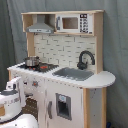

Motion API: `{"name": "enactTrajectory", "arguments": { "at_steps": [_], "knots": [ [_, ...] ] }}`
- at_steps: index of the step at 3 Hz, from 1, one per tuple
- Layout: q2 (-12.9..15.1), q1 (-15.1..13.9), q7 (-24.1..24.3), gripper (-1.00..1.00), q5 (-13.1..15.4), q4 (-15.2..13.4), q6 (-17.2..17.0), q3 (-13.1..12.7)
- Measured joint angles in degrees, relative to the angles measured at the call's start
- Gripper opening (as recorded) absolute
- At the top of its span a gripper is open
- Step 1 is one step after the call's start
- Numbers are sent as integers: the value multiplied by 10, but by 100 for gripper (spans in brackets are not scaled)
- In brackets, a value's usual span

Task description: Play with the kitchen

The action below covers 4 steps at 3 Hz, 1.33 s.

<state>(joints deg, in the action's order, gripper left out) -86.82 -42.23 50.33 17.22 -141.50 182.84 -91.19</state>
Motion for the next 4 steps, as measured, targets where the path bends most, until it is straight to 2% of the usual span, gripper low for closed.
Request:
{"name": "enactTrajectory", "arguments": {
  "at_steps": [1,2,3,4],
  "knots": [
    [-6,-6,45,100,0,5,-22,-27],
    [-13,-21,89,100,0,21,-48,-41],
    [-20,-50,120,100,1,55,-62,-61],
    [-20,-50,154,100,2,78,-103,-66]
  ]
}}
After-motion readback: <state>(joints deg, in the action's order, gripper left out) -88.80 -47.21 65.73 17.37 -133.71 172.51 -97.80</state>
